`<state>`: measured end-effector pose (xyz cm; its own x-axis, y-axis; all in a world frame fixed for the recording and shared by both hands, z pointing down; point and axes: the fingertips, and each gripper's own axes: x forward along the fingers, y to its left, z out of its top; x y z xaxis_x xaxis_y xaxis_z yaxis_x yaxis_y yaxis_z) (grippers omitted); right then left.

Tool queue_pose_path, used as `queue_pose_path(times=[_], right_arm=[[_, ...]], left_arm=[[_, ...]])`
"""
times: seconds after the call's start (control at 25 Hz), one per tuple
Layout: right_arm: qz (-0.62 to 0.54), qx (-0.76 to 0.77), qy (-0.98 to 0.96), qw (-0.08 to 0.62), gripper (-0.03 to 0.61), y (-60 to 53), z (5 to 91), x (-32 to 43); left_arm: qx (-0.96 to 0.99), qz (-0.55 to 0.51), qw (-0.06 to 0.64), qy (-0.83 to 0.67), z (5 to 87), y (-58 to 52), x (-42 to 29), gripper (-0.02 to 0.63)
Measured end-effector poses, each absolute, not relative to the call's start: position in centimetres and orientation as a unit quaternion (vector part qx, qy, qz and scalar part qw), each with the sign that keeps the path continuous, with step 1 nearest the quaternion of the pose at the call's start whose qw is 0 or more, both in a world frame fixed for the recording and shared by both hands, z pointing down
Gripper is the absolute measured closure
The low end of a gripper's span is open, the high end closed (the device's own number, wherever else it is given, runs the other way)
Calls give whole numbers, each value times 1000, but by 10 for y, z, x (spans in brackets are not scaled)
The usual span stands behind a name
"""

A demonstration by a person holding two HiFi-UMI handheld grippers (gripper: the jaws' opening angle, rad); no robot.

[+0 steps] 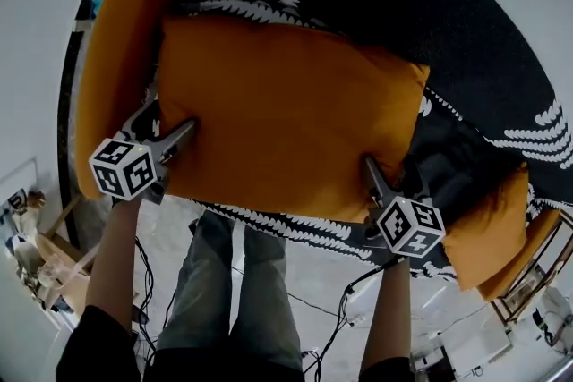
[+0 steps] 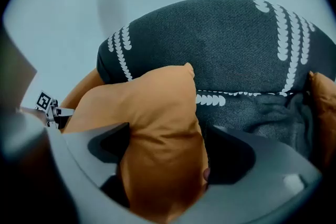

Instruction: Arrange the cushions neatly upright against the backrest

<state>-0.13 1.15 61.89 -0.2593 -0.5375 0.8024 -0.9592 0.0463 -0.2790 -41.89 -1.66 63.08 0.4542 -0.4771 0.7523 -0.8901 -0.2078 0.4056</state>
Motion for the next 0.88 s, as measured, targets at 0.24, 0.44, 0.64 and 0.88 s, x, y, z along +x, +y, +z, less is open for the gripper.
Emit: queue_pose_path(times=[0.24, 0.44, 0.64, 0.88], right_arm=[[448, 516, -683, 258, 119, 3, 633, -10], [440, 497, -692, 284, 252, 4, 633, -23], [423, 488, -699, 305, 317, 8, 628, -30], [374, 512, -706, 316, 359, 6, 609, -32]], left_arm=[[739, 224, 446, -452, 638, -23, -413, 201], [746, 230, 449, -435, 635, -23, -402, 324], [754, 236, 439, -428, 627, -17, -399, 420], [769, 233, 407, -435, 610, -20, -396, 492]])
